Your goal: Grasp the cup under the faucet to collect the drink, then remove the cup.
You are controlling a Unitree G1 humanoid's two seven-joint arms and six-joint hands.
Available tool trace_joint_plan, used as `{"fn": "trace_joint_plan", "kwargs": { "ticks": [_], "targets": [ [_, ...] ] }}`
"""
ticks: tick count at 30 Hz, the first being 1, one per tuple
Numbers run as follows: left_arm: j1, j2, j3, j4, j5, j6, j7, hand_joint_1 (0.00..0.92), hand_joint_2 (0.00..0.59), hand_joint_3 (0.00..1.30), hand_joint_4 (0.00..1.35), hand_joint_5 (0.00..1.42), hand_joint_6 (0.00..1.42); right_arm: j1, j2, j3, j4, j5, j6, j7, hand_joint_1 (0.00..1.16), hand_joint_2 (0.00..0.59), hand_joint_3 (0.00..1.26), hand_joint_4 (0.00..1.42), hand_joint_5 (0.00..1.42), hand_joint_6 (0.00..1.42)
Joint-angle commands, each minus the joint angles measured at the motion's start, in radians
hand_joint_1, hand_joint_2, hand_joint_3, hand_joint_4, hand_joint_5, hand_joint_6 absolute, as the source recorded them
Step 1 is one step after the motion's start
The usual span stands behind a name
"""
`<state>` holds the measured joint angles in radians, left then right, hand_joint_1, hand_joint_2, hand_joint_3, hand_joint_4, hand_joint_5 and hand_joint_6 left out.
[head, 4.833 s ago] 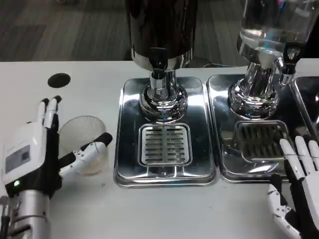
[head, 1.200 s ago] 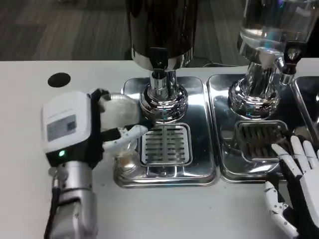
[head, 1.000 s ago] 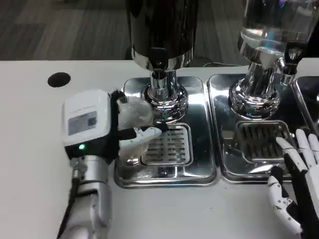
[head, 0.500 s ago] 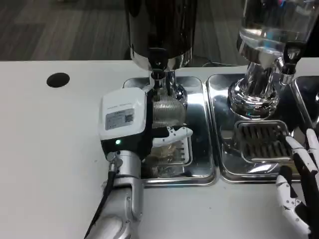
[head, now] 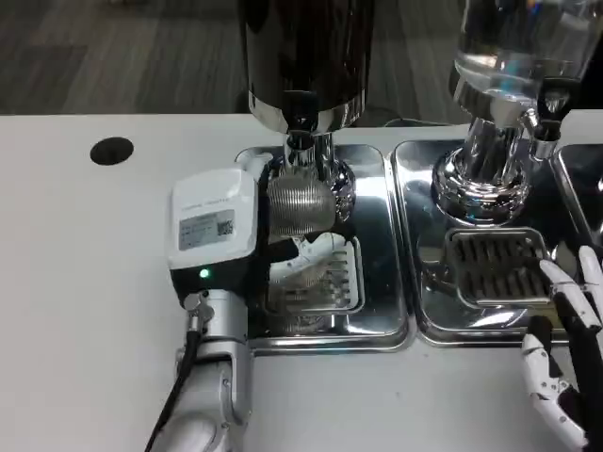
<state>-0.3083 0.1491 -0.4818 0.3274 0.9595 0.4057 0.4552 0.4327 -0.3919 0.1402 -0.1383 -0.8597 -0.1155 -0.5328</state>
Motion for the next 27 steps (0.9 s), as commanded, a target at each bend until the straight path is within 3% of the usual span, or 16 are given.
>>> {"fn": "trace_joint_plan", "kwargs": {
  "ticks": [1, 6, 13, 17, 27],
  "targets": [
    [0.006, 0.0, 0.003, -0.011, 0.001, -0.009, 0.023, 0.079, 0.042, 0.22, 0.2, 0.55, 0.78, 0.013, 0.005, -0.015, -0.007, 0.014, -0.014, -0.005, 0.0, 0.535, 0.19, 0.0, 0.0, 0.0],
    [0.031, 0.0, 0.017, -0.031, -0.032, -0.058, 0.051, 0.014, 0.034, 0.16, 0.13, 0.41, 0.54, 0.013, 0.004, -0.021, 0.001, 0.02, -0.02, -0.006, 0.0, 0.533, 0.19, 0.0, 0.0, 0.0],
    [0.115, 0.02, 0.066, -0.221, -0.051, -0.087, 0.024, 0.0, 0.025, 0.17, 0.13, 0.34, 0.44, -0.009, 0.001, -0.026, 0.011, 0.04, -0.033, 0.003, 0.0, 0.521, 0.19, 0.0, 0.0, 0.0],
    [0.156, 0.039, 0.087, -0.326, -0.046, -0.111, 0.019, 0.0, 0.025, 0.17, 0.13, 0.29, 0.35, -0.016, -0.009, -0.023, -0.01, 0.012, -0.028, 0.009, 0.0, 0.518, 0.19, 0.0, 0.0, 0.0],
    [0.171, 0.082, 0.108, -0.496, -0.04, -0.2, -0.049, 0.0, 0.029, 0.18, 0.1, 0.24, 0.28, -0.011, -0.005, -0.021, -0.025, -0.007, -0.03, 0.018, 0.0, 0.522, 0.18, 0.0, 0.0, 0.0]
  ]
}}
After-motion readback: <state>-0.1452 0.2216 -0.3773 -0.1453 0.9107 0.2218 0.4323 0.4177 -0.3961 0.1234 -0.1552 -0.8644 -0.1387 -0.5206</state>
